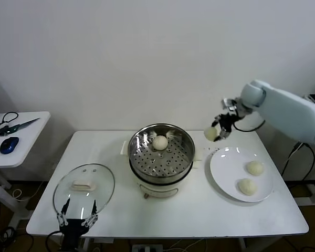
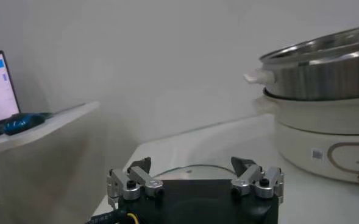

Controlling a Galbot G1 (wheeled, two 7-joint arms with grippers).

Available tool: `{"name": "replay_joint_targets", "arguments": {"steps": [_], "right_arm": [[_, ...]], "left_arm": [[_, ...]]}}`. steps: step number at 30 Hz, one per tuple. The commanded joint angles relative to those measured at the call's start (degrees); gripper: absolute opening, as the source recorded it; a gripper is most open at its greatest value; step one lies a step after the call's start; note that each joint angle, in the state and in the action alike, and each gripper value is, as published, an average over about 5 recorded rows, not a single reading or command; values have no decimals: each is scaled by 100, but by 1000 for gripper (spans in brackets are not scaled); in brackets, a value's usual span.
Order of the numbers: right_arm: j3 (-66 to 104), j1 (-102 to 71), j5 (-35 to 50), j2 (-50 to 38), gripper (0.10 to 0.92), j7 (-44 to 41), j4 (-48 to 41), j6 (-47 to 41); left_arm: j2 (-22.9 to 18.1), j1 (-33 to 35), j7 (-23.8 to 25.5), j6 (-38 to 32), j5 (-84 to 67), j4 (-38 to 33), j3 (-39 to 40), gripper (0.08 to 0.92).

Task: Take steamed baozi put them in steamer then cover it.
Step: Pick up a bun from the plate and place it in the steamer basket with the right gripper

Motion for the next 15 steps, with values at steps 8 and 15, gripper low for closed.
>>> {"name": "replay_joint_targets", "arguments": {"steps": [8,15], "right_arm": [[-1162,1006,1969,1979,687,979,655,-861],[-1201,397,1842,2461,687,1293,481,-959]], "left_arm": [[57,187,-114,-57,-12,-182,105,823],[100,168,-114,-59,13,-191,10,823]]}}
